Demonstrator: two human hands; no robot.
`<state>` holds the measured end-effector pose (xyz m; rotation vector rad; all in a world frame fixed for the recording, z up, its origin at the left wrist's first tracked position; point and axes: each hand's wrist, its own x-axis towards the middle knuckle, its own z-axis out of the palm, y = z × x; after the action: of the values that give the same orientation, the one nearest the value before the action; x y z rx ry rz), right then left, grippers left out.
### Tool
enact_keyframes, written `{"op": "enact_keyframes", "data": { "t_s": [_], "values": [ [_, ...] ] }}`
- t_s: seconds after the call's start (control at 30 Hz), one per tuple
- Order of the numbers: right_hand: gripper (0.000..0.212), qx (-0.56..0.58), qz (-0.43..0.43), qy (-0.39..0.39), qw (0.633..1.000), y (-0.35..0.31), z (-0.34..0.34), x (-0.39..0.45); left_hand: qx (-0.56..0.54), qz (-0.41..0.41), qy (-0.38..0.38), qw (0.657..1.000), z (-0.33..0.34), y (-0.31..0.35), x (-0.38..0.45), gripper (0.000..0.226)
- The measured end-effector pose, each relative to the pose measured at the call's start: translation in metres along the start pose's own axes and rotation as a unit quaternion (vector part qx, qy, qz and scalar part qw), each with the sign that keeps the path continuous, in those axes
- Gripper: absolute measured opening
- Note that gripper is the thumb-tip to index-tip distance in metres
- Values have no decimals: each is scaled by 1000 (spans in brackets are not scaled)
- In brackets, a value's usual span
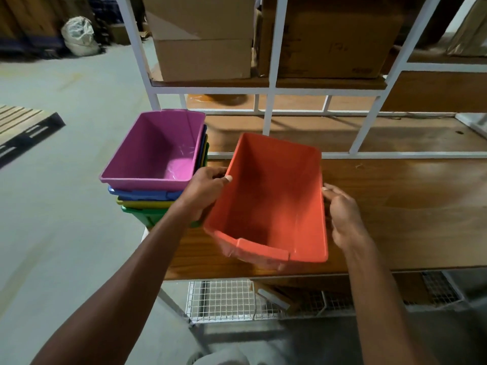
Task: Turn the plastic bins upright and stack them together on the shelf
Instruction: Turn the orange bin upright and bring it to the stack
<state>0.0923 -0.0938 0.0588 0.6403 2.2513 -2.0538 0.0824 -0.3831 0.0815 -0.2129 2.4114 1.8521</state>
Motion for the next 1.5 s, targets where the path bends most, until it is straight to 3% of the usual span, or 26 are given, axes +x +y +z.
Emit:
{"op": "enact_keyframes", "data": {
  "t_s": [0.17, 0.4, 0.57, 0.97, 1.5],
  "values": [
    [27, -1, -70, -15, 997, -54, -9, 17, -55, 1, -6, 998, -13, 46, -6, 23],
    [31, -4, -132, -60, 989, -111, 21, 17, -66, 40, 61, 995, -56, 76, 16, 37],
    [35, 25, -125, -89, 988, -140, 72, 9, -83, 43, 117, 989, -112, 83, 31, 33],
    [34, 40, -98, -126, 986, -168, 244, -10, -123, 31, 126, 984, -273, 50, 61, 40],
    [38, 5, -91, -117, 989, -168, 305, 25, -129, 13, 109, 986, -302, 19, 114, 39]
  ]
}}
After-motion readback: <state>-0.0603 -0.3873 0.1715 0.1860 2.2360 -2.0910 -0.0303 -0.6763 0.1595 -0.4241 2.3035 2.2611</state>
